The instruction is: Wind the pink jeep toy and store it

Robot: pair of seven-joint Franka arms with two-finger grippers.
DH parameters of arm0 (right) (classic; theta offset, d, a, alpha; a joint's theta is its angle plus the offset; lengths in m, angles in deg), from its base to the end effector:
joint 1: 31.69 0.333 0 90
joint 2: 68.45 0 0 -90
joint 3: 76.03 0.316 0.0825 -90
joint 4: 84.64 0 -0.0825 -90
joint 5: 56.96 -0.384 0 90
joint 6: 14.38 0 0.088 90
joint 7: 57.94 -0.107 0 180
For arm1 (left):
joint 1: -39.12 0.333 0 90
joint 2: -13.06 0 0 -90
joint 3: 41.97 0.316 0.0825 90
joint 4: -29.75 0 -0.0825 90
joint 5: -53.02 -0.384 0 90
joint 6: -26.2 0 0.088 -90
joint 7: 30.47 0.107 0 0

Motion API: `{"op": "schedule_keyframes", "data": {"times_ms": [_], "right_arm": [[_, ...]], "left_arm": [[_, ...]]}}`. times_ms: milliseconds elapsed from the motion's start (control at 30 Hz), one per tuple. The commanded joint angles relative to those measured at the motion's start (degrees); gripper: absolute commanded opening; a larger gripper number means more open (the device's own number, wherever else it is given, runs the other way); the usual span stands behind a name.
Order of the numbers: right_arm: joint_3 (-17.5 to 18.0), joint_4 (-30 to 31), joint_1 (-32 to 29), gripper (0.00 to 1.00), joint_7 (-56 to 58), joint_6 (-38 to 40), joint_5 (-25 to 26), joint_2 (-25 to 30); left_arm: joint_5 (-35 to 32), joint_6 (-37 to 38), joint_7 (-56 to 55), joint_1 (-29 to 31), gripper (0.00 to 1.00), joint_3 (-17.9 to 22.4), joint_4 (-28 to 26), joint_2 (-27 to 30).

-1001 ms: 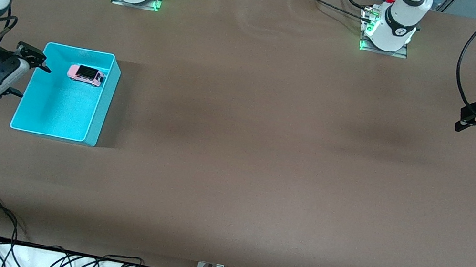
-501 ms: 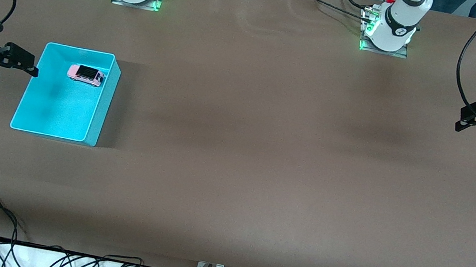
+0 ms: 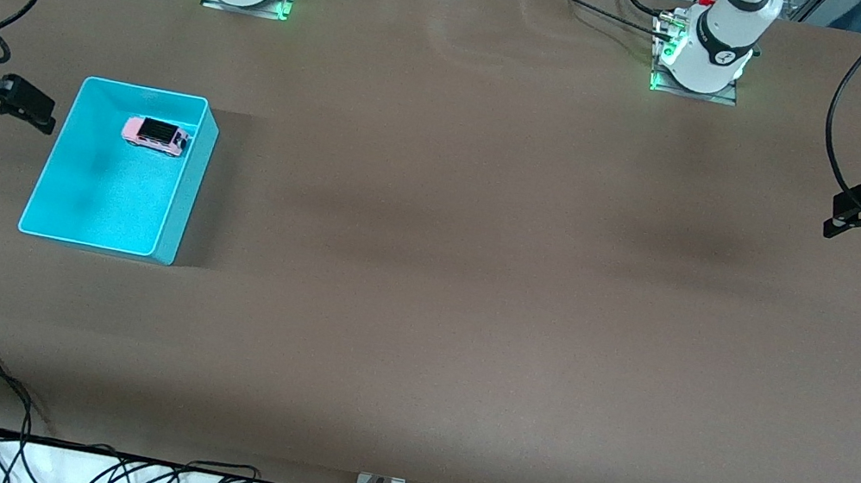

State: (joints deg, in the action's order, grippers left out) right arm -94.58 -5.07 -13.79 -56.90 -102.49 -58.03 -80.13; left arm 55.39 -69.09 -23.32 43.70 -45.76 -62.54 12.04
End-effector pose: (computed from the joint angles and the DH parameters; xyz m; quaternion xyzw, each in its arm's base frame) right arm 0.6099 0.0158 0.5939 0.9995 0.0059 -0.0225 0.0226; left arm 0.5679 0.0041 0.6039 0.9982 -0.0539 0.0187 0.0200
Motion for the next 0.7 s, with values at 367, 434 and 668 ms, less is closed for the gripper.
{"op": "schedule_keyframes", "data": {"times_ms": [367, 434, 668], "right_arm": [[1.2, 16.8, 0.6, 1.0, -1.6, -4.3, 4.1, 15.7], [2.6, 19.0, 0.6, 1.0, -1.6, -5.9, 5.3, 17.4], [5.0, 17.6, 0.6, 1.0, -1.5, -5.8, 5.2, 17.0]], "left_arm": [[-0.3, 1.1, 0.3, -0.1, 1.0, -0.1, 1.7, -0.4], [-0.3, 1.1, 0.3, -0.1, 1.0, -0.1, 1.7, -0.3], [-0.3, 1.1, 0.3, -0.1, 1.0, -0.1, 1.7, -0.3]]}}
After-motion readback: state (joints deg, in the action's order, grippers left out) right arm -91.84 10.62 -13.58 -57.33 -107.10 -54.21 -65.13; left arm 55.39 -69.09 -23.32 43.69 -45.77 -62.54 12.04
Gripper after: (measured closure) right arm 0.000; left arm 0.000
